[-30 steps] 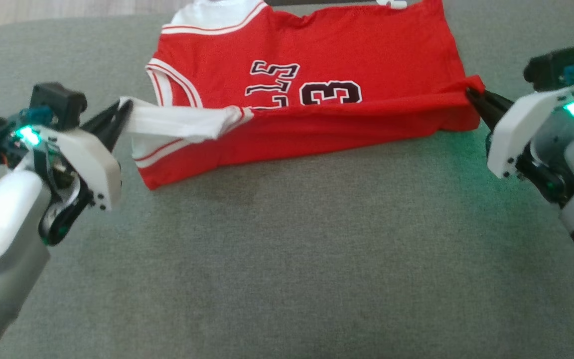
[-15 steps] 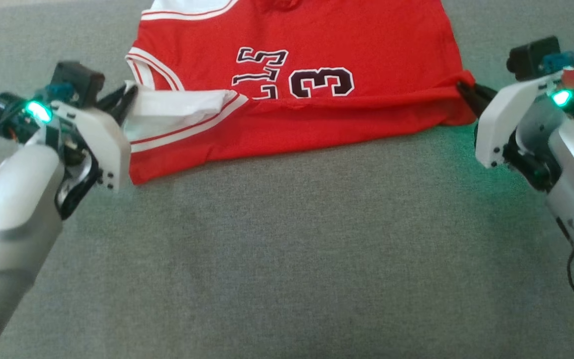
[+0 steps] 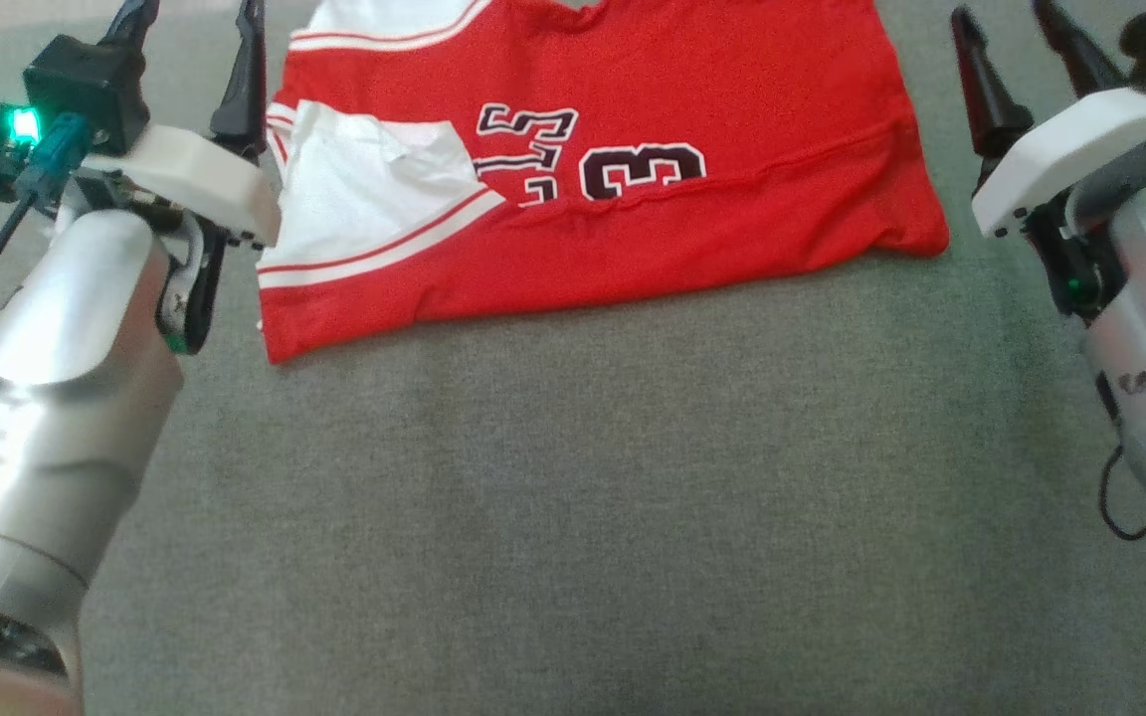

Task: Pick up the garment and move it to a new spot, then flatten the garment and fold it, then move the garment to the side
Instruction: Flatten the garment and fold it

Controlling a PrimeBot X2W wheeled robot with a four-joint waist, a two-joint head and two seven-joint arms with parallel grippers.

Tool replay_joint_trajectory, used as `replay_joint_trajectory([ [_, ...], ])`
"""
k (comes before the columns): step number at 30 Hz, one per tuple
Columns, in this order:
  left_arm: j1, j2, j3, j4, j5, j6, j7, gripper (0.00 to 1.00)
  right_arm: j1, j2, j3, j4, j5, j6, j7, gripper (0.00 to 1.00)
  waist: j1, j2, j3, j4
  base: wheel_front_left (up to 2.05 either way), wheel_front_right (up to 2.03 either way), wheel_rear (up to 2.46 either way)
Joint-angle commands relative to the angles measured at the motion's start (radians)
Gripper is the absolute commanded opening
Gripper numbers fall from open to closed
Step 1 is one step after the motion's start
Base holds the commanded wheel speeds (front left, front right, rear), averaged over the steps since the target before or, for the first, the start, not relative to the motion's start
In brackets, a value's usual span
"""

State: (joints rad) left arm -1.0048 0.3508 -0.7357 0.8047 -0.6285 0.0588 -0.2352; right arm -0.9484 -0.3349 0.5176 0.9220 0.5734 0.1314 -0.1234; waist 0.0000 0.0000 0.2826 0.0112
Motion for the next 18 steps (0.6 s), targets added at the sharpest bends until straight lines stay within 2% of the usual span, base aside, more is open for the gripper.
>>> replay_joint_trajectory([
  [1, -0.023, 0.029, 0.053, -0.033, -0.005, 0.016, -0.018, 1.00, -0.005, 0.022, -0.017, -0.015, -0.022, -0.001, -0.055, 1.00, 0.0000, 0.0000, -0.021, 0.005, 0.00, 0.00, 0.00],
  [2, -0.004, 0.024, 0.072, -0.050, -0.009, 0.028, -0.023, 1.00, 0.003, 0.032, -0.037, -0.010, -0.038, -0.001, -0.086, 1.00, 0.0000, 0.0000, -0.033, 0.007, 0.00, 0.00, 0.00],
  [3, 0.040, 0.021, 0.118, -0.119, 0.003, 0.055, -0.025, 1.00, 0.024, 0.061, -0.099, -0.012, -0.057, -0.001, -0.122, 1.00, 0.0000, 0.0000, -0.051, 0.008, 0.00, 0.00, 0.00],
  [5, 0.112, 0.017, 0.184, -0.213, 0.025, 0.089, -0.026, 1.00, 0.058, 0.089, -0.170, -0.037, -0.091, -0.001, -0.135, 1.00, 0.0000, 0.0000, -0.071, 0.009, 0.00, 0.00, 0.00],
  [8, 0.252, 0.000, 0.264, -0.346, 0.073, 0.129, -0.026, 1.00, 0.157, 0.138, -0.319, -0.172, -0.186, -0.001, -0.138, 1.00, 0.0000, 0.0000, -0.098, 0.011, 0.00, 0.00, 0.00],
  [13, 0.486, -0.049, 0.351, -0.493, 0.154, 0.161, -0.026, 1.00, 0.415, 0.254, -0.517, -0.418, -0.375, -0.001, -0.138, 1.00, 0.0000, 0.0000, -0.140, 0.015, 0.00, 0.00, 0.00],
  [16, 0.607, -0.089, 0.393, -0.543, 0.192, 0.166, -0.026, 1.00, 0.559, 0.280, -0.578, -0.524, -0.433, -0.001, -0.138, 1.00, 0.0000, 0.0000, -0.160, 0.019, 0.00, 0.00, 0.00],
  [18, 0.676, -0.116, 0.419, -0.559, 0.209, 0.159, -0.026, 1.00, 0.640, 0.283, -0.584, -0.568, -0.428, -0.001, -0.138, 1.00, 0.0000, 0.0000, -0.171, 0.020, 0.00, 0.00, 0.00],
])
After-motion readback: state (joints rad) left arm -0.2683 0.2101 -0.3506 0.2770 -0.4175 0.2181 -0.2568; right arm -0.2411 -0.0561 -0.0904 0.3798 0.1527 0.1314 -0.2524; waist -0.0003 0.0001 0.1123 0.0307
